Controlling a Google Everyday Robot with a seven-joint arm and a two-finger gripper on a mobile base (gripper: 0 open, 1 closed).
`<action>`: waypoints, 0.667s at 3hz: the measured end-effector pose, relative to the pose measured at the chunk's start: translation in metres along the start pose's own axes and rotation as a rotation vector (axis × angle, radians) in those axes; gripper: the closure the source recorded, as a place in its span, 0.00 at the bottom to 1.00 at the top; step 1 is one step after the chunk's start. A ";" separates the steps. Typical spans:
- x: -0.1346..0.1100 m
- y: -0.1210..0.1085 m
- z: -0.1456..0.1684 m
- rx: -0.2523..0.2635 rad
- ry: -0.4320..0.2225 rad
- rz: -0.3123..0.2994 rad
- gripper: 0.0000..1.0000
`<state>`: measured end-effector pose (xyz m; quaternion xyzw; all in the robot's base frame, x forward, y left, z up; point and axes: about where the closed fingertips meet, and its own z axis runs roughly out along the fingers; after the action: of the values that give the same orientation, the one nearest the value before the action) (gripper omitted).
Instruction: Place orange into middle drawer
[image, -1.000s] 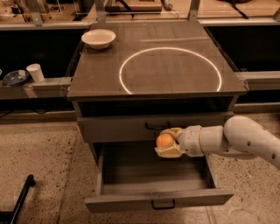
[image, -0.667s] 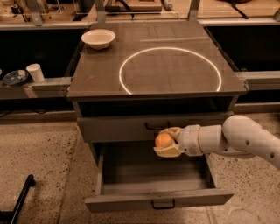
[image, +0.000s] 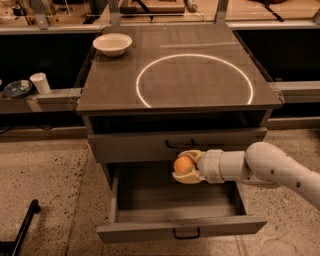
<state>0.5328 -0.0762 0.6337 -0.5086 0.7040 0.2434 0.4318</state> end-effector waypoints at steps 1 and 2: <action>0.060 0.006 0.038 -0.053 0.050 0.004 1.00; 0.132 0.009 0.074 -0.126 0.133 0.021 1.00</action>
Offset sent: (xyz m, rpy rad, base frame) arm 0.0068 -0.0189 -0.2414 -0.1751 0.2207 0.1297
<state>0.5364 -0.0816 0.4822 -0.5422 0.7199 0.2574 0.3487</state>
